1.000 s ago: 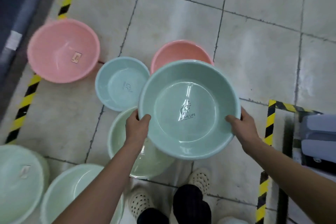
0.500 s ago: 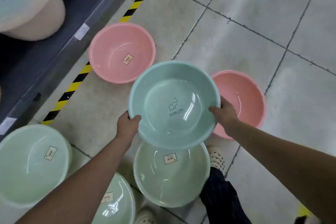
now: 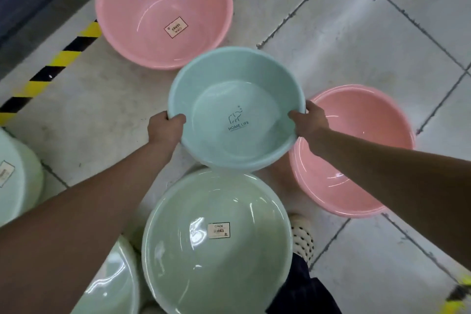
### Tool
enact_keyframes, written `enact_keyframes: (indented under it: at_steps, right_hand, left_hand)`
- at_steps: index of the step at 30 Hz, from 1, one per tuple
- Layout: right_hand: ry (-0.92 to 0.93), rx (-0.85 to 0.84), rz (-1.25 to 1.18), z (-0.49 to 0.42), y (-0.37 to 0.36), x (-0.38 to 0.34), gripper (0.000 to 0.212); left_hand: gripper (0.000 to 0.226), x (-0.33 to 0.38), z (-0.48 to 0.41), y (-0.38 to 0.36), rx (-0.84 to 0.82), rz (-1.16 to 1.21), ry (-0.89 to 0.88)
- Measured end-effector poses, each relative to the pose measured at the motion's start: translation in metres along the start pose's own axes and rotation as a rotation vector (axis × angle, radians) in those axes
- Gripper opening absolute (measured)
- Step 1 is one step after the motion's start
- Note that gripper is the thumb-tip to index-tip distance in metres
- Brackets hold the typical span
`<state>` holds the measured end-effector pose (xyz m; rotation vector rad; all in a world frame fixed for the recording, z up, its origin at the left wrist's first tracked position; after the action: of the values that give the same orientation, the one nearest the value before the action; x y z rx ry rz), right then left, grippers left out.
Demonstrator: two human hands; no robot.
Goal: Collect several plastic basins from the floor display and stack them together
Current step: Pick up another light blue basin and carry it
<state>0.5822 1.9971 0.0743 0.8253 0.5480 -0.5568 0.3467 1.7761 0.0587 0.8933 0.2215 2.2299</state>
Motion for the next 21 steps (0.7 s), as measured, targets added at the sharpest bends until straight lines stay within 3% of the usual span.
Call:
enact_keyframes:
  at_steps: [5, 10, 16, 18, 21]
  right_hand:
    - [0.008, -0.099, 0.068, 0.006, -0.016, 0.015, 0.043]
    - [0.073, -0.053, 0.293, 0.023, -0.043, 0.030, 0.039]
    - [0.097, -0.016, 0.128, 0.027, -0.066, 0.045, 0.044]
    - [0.043, 0.015, 0.076, 0.022, -0.067, 0.047, 0.047]
    - [-0.041, -0.019, -0.046, 0.014, -0.068, 0.043, 0.032]
  left_hand:
    - [0.007, -0.016, -0.008, 0.007, 0.012, -0.058, -0.027]
    - [0.012, -0.039, -0.020, 0.014, 0.052, -0.040, -0.029]
    - [0.011, -0.053, -0.030, 0.013, 0.063, 0.042, -0.046]
    - [0.021, -0.055, -0.031, 0.011, 0.038, 0.075, 0.009]
    - [0.018, -0.051, -0.031, 0.012, 0.005, 0.117, 0.094]
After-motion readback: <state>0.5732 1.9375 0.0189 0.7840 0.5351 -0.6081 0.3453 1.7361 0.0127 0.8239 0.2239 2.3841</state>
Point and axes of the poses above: each hand's wrist, its own z-axis away from the middle knuckle, its own y-axis out of the back of the hand, x = y × z, the point moved 3 cm from there along -z, towards the middle knuckle, and after that the axes turned 8 degrees about y, right-handed, at the moved point
